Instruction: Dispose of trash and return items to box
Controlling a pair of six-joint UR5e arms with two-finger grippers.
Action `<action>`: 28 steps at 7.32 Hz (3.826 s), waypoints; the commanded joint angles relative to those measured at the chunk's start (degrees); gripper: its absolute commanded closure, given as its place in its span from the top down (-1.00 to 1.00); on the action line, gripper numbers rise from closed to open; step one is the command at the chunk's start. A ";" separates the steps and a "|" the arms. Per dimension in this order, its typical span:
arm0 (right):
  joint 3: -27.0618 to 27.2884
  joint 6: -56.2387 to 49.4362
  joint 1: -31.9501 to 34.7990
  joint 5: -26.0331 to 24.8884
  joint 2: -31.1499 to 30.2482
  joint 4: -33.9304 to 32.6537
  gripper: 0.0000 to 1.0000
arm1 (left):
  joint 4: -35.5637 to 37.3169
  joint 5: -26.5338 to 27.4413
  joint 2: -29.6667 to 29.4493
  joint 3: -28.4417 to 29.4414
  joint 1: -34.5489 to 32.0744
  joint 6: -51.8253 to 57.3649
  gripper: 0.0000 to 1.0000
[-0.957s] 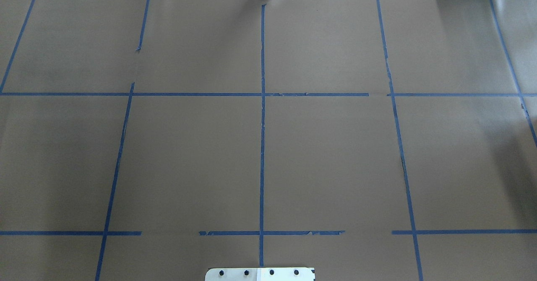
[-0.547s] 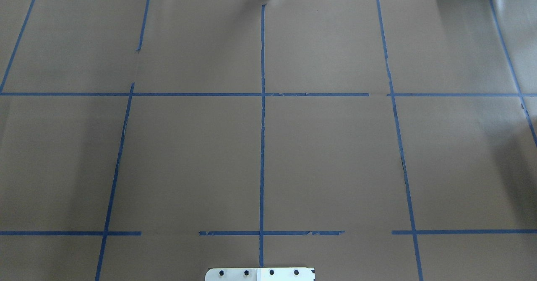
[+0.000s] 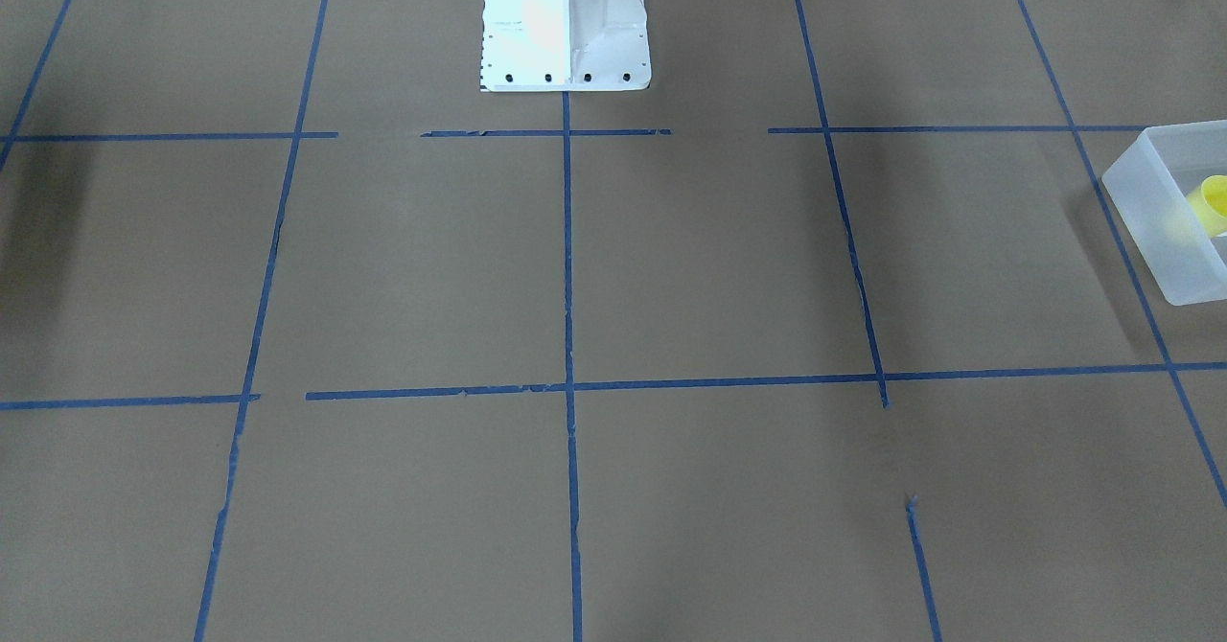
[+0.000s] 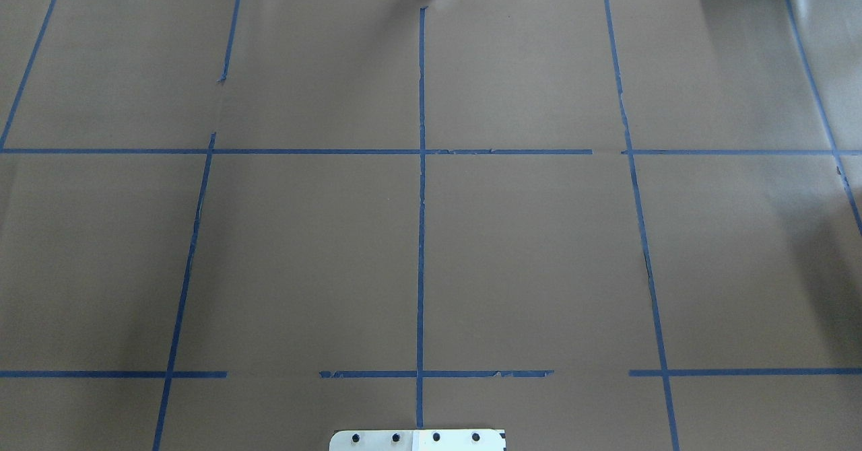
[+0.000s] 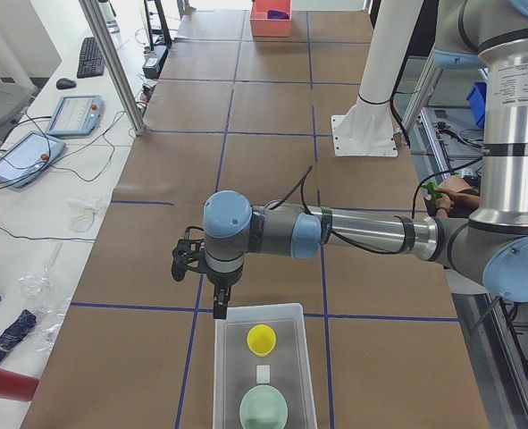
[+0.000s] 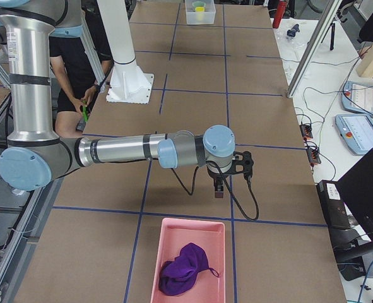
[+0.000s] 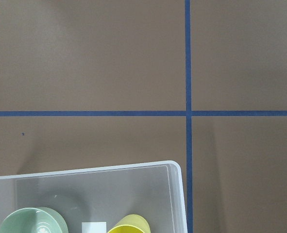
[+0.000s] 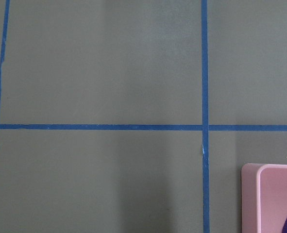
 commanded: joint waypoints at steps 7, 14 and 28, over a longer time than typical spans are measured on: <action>-0.21 0.02 0.00 0.00 -0.01 0.00 1.00 | -1.67 -0.29 -0.02 1.56 3.48 -0.33 1.00; -0.38 -0.07 0.00 -0.09 -0.01 0.00 1.00 | -1.93 -0.29 -0.20 1.65 3.48 -0.42 1.00; -2.49 -4.38 -0.09 -5.01 -0.98 -0.62 1.00 | -2.63 -0.29 -0.29 1.65 3.48 -0.50 1.00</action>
